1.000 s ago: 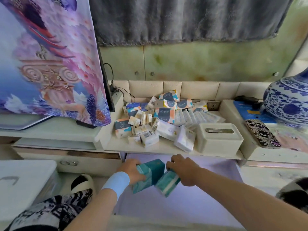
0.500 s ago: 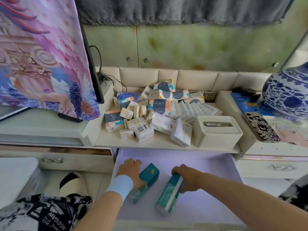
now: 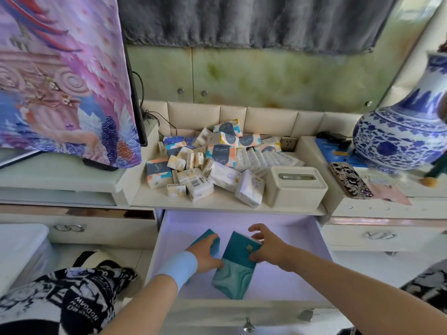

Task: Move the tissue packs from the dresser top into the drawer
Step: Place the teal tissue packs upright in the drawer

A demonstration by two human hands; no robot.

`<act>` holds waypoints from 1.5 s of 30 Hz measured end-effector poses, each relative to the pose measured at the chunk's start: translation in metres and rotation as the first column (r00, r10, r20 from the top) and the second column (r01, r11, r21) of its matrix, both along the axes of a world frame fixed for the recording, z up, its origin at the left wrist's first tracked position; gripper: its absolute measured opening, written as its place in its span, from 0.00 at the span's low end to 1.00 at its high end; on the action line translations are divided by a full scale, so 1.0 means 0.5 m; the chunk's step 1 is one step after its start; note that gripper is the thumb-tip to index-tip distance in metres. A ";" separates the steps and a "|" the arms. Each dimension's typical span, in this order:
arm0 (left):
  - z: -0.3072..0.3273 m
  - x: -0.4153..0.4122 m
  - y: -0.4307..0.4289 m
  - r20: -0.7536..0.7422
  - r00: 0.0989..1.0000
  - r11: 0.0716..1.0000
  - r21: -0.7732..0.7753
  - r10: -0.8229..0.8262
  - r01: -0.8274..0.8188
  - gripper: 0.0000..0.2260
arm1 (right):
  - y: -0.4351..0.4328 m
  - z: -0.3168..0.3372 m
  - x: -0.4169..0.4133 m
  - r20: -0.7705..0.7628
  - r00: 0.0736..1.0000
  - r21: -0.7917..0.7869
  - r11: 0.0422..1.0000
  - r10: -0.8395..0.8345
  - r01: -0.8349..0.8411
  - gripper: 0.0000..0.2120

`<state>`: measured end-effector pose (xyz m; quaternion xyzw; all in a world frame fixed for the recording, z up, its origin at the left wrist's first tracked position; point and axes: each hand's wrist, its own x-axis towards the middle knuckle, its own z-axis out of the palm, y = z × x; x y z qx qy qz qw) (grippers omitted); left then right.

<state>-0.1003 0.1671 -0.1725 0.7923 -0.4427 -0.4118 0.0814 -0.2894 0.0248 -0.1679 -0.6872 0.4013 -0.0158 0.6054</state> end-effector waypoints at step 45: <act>-0.093 0.205 -0.098 0.296 0.925 0.971 -0.085 0.238 -0.223 0.33 | -0.034 -0.149 0.258 -0.123 0.977 0.406 0.889 -0.175 0.211 0.29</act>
